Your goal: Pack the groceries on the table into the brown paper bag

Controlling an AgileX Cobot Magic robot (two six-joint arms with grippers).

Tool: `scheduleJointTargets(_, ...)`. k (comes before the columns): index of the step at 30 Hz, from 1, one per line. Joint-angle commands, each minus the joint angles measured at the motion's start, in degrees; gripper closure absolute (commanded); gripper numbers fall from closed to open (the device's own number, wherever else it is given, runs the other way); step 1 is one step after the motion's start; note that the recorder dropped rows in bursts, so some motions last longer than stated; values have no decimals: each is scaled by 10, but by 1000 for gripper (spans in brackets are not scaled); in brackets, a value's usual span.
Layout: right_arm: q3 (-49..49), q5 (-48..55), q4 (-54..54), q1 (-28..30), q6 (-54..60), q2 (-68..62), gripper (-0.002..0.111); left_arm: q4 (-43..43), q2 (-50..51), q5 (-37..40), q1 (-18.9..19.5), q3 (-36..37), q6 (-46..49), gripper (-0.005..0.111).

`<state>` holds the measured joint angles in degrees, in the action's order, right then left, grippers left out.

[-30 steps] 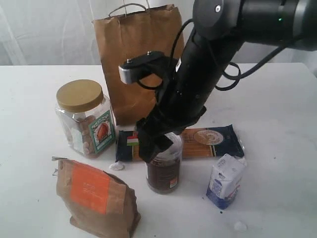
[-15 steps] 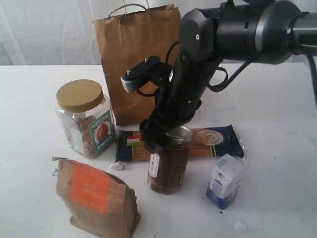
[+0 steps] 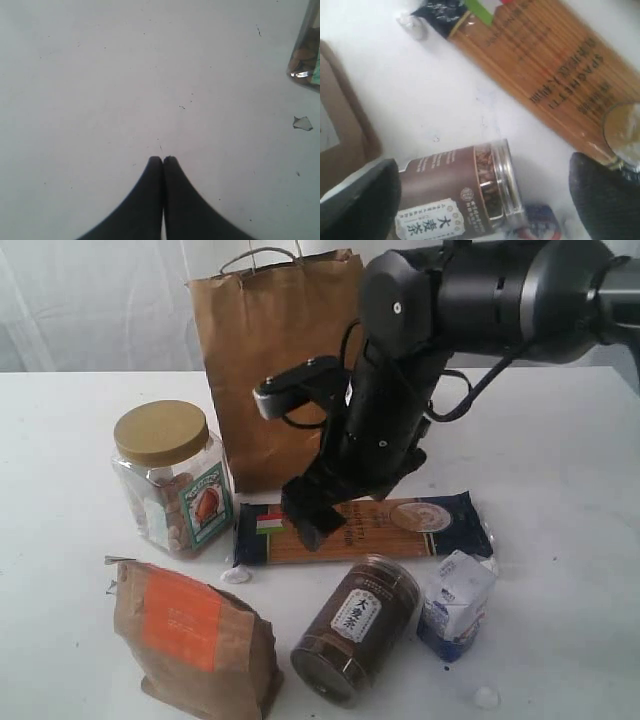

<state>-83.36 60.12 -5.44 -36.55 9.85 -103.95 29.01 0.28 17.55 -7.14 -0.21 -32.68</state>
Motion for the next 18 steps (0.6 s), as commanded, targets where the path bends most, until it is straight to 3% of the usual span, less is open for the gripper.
scheduleJointTargets(1, -30, 98, 24, 2, -184, 15, 24, 4, -3, 0, -4, 2, -2, 107)
scheduleJointTargets(5, -16, 98, -28, -1, -304, 18, 24, 4, -3, 0, -4, 2, -2, 107)
scheduleJointTargets(8, 8, 97, -88, -10, -315, 10, 24, 4, -3, 0, -4, 2, -2, 107)
scheduleJointTargets(11, 23, 34, -88, -26, -373, 9, 24, 4, -3, 0, -4, 2, -2, 107)
scheduleJointTargets(18, 28, 15, 72, -41, -577, 1, 24, 4, -3, 0, -4, 2, -2, 107)
